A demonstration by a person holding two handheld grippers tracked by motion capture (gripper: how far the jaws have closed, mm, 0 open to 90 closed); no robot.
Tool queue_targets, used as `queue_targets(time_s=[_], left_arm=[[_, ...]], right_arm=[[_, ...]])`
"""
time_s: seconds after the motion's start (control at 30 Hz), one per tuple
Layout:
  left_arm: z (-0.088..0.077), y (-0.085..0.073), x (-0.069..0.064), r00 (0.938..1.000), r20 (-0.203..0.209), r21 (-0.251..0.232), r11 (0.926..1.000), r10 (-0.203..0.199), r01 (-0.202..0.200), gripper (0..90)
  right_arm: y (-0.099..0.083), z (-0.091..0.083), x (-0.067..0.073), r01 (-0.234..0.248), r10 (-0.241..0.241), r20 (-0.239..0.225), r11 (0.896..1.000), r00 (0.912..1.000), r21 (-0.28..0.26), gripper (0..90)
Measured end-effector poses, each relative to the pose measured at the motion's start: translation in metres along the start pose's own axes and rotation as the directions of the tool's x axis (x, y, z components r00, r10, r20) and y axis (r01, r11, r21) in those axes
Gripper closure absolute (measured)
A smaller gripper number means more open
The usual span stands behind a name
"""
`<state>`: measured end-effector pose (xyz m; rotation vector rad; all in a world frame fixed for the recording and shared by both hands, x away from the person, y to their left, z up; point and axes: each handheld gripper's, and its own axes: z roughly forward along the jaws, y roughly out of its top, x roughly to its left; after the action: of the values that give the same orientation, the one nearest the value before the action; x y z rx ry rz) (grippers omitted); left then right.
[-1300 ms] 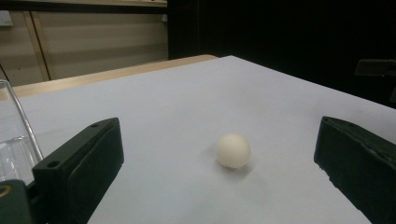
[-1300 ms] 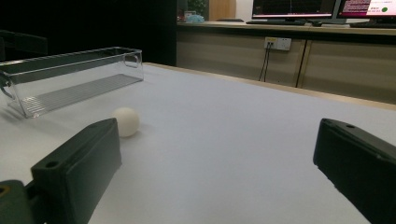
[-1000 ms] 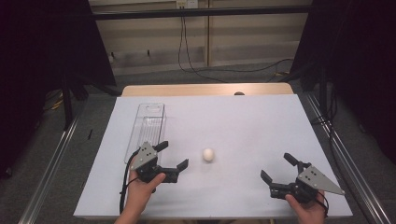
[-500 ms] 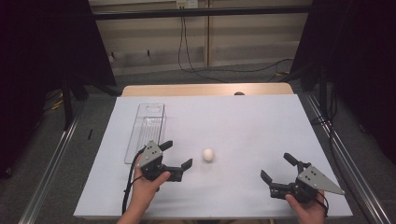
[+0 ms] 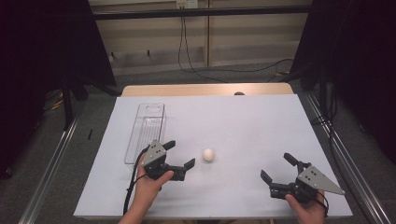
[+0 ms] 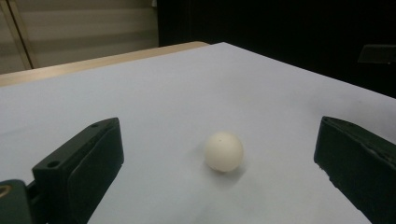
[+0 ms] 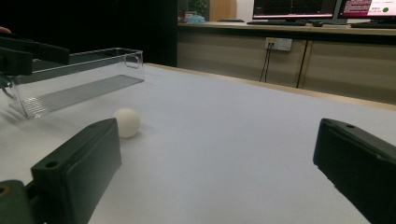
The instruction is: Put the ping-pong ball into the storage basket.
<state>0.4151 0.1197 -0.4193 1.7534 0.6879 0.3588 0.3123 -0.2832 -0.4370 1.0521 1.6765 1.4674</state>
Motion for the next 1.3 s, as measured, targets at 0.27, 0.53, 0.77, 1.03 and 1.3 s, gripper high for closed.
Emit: queue_targets(time_s=[0.27, 0.53, 0.77, 1.03, 1.3], left_arm=[[0.006, 0.0, 0.0, 1.0, 0.002, 0.017, 0.9998, -0.006, 0.006, 1.7], [0.01, -0.001, -0.001, 0.9999, -0.002, 0.024, 0.9996, -0.013, 0.014, 1.7], [0.015, -0.003, -0.001, 0.9997, -0.004, 0.041, 0.9989, -0.023, 0.024, 1.7], [0.019, -0.004, -0.003, 0.9998, -0.001, 0.054, 0.9984, -0.018, 0.018, 1.7], [0.024, -0.002, -0.004, 0.9998, 0.004, 0.061, 0.998, -0.018, 0.018, 1.8]], right_arm=[[0.0, 0.0, 0.0, -0.001, 0.001, -0.001, 1.0, 1.0, -0.001, 0.5], [0.0, 0.0, 0.0, -0.002, 0.002, -0.001, 1.0, 1.0, 0.0, 0.5], [0.0, 0.0, 0.0, -0.002, 0.002, -0.002, 1.0, 1.0, -0.002, 0.5], [0.0, 0.001, 0.0, 0.001, -0.001, -0.006, 1.0, 1.0, 0.001, 0.5], [0.0, 0.001, 0.0, -0.003, 0.003, -0.004, 1.0, 1.0, 0.0, 0.5]])
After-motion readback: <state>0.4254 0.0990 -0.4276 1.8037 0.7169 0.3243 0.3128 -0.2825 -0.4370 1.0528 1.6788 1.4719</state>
